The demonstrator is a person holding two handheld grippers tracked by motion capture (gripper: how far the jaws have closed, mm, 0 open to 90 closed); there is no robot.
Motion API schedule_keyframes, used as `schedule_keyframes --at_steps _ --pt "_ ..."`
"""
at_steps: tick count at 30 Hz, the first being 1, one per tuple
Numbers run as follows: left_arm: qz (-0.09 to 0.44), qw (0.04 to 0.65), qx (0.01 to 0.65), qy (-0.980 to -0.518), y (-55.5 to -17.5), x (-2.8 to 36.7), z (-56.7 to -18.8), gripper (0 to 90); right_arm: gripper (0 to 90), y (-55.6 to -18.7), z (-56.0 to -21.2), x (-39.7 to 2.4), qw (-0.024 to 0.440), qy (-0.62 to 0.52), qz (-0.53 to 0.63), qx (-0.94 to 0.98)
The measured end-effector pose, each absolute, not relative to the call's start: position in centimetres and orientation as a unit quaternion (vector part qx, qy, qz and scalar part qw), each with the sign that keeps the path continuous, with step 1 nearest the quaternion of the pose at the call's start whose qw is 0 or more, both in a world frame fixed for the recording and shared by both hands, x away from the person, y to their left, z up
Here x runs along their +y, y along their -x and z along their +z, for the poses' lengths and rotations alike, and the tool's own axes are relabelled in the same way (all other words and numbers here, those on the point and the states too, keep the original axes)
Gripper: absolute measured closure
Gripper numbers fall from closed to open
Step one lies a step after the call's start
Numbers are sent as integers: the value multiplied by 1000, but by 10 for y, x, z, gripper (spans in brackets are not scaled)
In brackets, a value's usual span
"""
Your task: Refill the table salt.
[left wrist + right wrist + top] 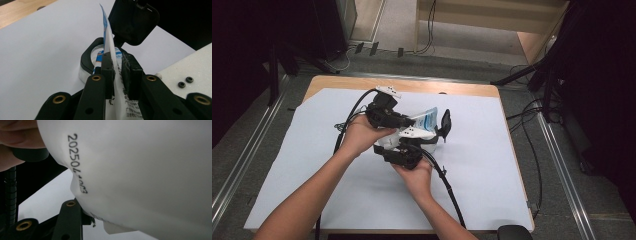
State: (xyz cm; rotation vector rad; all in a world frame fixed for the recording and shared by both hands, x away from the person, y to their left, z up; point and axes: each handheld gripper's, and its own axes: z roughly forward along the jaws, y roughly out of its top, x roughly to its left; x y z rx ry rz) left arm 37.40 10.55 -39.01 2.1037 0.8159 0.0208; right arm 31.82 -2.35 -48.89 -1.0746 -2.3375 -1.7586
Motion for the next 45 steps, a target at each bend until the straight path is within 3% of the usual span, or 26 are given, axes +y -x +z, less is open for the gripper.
schedule_keyframes --at_steps 45 --pt "5 435 329 -838 -375 108 -389 809 567 -318 -489 -20 7 348 -573 -742"
